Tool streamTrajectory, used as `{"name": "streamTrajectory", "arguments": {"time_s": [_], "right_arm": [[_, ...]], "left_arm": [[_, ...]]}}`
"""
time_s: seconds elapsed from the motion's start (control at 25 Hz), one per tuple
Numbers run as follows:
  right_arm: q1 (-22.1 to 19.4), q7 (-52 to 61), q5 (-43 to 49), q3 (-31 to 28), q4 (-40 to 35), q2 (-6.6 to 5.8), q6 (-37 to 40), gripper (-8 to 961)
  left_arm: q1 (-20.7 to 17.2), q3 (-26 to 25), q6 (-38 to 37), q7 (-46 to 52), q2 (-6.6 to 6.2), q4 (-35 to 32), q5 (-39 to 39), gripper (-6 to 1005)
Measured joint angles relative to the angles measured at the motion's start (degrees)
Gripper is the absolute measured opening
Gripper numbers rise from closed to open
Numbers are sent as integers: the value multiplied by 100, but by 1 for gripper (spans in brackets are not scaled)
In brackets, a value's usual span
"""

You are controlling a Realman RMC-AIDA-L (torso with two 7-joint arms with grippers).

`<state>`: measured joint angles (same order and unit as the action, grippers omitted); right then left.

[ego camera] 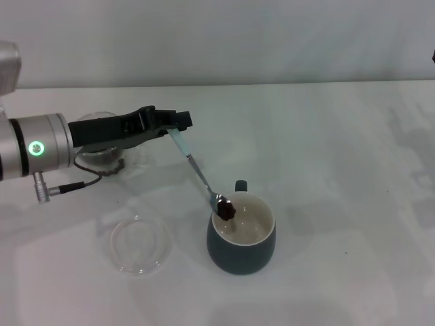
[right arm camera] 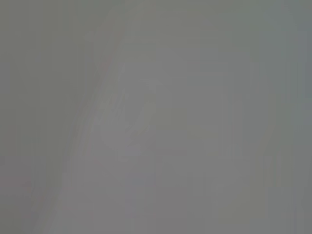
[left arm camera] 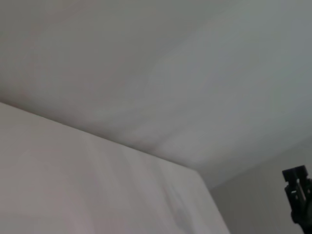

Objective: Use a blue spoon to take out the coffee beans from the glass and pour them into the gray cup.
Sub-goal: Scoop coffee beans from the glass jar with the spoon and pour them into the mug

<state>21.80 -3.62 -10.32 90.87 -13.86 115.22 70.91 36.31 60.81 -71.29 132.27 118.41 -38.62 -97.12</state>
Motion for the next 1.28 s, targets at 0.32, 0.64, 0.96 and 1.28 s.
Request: {"name": "streamTrajectory", "arguments": {"time_s": [0.32, 0.64, 0.96, 1.28], "right_arm": [[11, 131, 1, 38, 27, 8, 0, 575], [23, 159, 5, 56, -21, 13, -7, 575], [27, 294, 4, 62, 14, 17, -13, 575], [24, 371, 4, 62, 29, 17, -17, 575]], "left_arm": [[109, 4, 18, -179, -26, -244, -277, 133], [486, 4, 22, -341, 13, -486, -727, 133], [789, 74, 42, -354, 17, -603, -1245, 132], [959, 129, 70, -367, 19, -815, -1383, 132]]}}
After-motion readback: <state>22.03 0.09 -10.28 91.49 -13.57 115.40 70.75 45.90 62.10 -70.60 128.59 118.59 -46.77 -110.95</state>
